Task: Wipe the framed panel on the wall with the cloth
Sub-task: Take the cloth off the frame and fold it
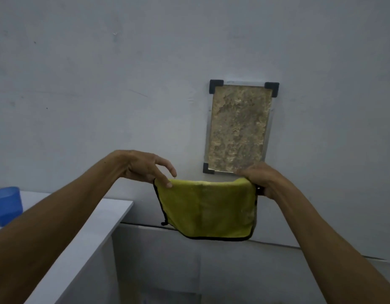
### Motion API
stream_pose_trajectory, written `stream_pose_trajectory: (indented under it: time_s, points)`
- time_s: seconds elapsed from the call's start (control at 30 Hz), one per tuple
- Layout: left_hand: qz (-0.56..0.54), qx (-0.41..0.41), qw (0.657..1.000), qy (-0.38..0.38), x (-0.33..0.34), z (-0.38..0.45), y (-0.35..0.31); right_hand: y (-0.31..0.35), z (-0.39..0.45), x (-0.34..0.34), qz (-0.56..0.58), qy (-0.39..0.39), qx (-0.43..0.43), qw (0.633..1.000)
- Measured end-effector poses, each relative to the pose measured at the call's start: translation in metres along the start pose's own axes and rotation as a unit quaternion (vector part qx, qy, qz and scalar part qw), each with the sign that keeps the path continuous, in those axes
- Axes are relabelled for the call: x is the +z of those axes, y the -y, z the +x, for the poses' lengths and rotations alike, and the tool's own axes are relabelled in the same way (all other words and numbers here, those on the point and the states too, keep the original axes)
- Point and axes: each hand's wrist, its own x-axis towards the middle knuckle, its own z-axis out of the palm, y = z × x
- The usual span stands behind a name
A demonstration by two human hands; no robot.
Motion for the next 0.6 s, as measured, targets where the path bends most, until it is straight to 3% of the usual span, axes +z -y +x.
stream_pose_trajectory:
  time_s: [0.13, 0.23, 0.37, 0.5, 0.6]
  points:
    - [0.126, -0.002, 0.990, -0.068, -0.002, -0.003, -0.002, 0.010, -0.008, -0.009, -0.011, 0.152, -0.038, 0.988]
    - [0.193, -0.001, 0.972, -0.132, -0.002, -0.003, -0.004, 0.014, -0.015, -0.012, -0.112, 0.218, -0.097, 0.965]
    - [0.167, -0.019, 0.972, -0.162, -0.011, -0.008, -0.009, 0.014, -0.015, -0.009, -0.202, 0.201, -0.147, 0.947]
    - [0.126, -0.042, 0.973, -0.187, -0.024, -0.011, -0.002, 0.010, -0.011, -0.007, -0.187, 0.142, -0.170, 0.957]
    - [-0.017, -0.023, 0.976, -0.216, -0.029, -0.008, 0.014, 0.004, -0.008, 0.000, -0.078, 0.116, -0.173, 0.975]
